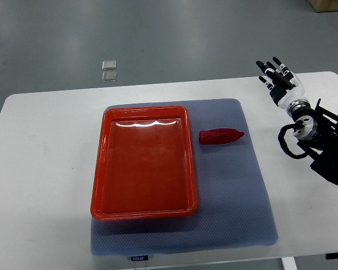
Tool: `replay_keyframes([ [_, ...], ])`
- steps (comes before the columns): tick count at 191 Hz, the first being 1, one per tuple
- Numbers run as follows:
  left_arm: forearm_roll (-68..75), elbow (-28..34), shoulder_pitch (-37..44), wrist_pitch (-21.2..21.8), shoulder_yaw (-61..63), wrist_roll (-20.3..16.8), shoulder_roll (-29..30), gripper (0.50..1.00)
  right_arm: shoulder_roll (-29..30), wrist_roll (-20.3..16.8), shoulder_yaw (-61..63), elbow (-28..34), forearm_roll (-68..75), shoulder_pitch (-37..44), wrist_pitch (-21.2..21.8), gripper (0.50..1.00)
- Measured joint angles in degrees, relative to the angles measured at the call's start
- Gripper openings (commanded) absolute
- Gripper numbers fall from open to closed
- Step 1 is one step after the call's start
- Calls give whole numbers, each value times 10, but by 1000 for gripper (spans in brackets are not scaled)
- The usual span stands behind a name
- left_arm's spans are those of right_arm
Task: Place red pepper on red tray
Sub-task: 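Raise the right hand and swing it over toward the red pepper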
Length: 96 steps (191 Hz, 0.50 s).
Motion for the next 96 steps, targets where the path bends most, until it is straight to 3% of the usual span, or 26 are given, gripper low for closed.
replay_keyframes([
  [59,0,0,0,0,1,0,0,1000,-39,-5,-4,3,-108,43,-8,911],
  [96,0,0,0,0,1,0,0,1000,-73,-6,-36,44,-219,72,5,911],
])
